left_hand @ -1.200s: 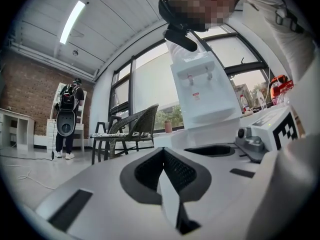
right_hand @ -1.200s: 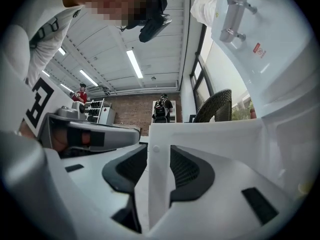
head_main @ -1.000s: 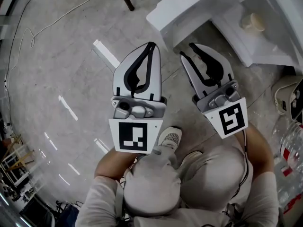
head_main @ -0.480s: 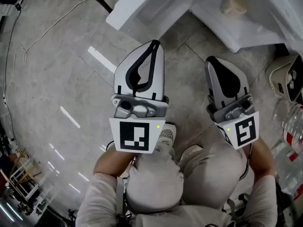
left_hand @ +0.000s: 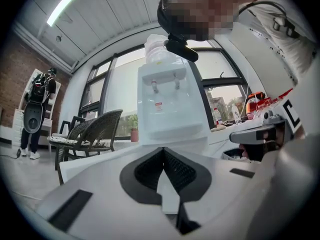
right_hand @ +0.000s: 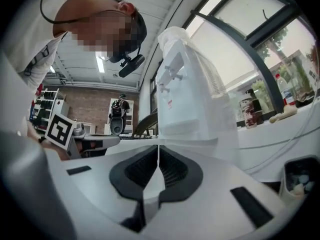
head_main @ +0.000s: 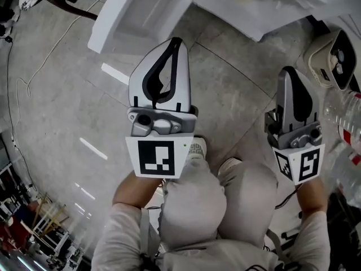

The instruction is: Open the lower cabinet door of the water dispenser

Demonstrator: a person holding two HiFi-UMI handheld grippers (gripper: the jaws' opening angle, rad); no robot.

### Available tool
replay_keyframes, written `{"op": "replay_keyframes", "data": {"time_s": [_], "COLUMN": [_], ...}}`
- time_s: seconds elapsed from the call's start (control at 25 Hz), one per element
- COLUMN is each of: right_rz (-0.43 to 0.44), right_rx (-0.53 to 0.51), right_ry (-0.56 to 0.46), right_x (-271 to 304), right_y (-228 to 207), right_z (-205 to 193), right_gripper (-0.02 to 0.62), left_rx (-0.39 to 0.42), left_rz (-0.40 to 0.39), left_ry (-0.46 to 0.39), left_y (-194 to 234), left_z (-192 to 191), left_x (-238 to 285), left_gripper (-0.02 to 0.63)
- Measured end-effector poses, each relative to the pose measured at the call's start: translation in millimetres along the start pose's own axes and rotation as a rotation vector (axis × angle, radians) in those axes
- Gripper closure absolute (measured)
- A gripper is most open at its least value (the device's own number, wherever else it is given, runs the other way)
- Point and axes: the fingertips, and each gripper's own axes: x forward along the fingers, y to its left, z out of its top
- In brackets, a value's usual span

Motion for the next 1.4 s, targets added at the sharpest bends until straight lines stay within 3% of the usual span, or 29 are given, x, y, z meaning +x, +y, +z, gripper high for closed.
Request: {"op": "replay_keyframes", "data": {"time_s": [0.16, 0.44, 1.08, 1.2, 1.4], "right_rz": [-0.059, -0.178, -0.336, -0.322, -0.331], "right_rx": [0.018, 0.028, 0.054, 0.040, 0.008], "right_ry": [-0.012, -0.028, -0.071, -0.079, -0.099], "right_x": [-24, -67, -160, -179, -200], "right_y": [-7, -4, 24, 38, 49], "right_z": [60, 214, 681, 731, 767], "right_gripper": [0.574, 0.574, 0.574, 0.574, 0.574], "left_rx": [-0.008, 0.022, -0.032, -0.042, -0.048], "left_rz": [-0.011, -0.036, -0.053, -0.078, -0.105], "left_ry": [-0.028, -0.029, -0.046, -0.062, -0.075], "left_y": [-10, -14, 15, 13, -3], "left_z": [58, 216, 693, 741, 767], "left_x": [-8, -28, -89, -104, -114], "left_gripper": [0.601, 0.601, 0.601, 0.601, 0.601]}}
